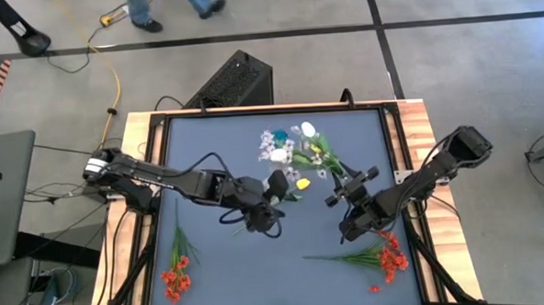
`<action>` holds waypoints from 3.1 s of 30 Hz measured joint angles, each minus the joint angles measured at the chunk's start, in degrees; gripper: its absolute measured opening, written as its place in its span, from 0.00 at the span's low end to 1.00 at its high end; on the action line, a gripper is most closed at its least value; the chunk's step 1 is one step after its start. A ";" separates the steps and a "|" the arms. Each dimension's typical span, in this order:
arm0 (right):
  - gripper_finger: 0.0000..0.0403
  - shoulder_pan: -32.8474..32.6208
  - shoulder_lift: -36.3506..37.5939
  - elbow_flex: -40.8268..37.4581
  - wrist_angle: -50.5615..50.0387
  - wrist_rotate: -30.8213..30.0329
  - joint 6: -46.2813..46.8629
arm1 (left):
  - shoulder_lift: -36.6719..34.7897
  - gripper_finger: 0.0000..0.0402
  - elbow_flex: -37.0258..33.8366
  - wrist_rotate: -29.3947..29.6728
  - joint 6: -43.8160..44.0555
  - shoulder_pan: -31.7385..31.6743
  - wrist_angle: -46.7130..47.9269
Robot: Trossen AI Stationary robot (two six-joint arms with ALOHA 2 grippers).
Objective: Sort flowers into vase by color
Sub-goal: Put the white flowers into the transparent vase
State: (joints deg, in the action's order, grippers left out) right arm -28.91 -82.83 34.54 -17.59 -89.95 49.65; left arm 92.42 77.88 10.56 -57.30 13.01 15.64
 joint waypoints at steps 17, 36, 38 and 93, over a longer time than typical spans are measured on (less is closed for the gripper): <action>0.43 0.00 -0.35 0.20 0.30 -0.01 -0.55 | 0.56 0.70 0.30 1.48 6.89 0.10 6.99; 0.43 0.02 -0.35 0.20 1.43 -0.03 -0.64 | 0.48 0.70 -1.19 18.18 -7.35 -0.04 4.49; 0.43 0.02 -0.35 0.20 1.42 -0.03 -0.67 | 0.48 0.70 -1.19 17.96 -8.12 0.12 4.37; 0.44 0.02 -0.35 0.22 1.57 -0.04 -2.10 | 0.48 0.21 -1.21 3.59 -0.39 0.82 7.83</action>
State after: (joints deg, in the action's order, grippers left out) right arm -28.88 -83.18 34.76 -16.02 -89.98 47.56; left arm 92.90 76.66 14.15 -57.69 13.82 23.46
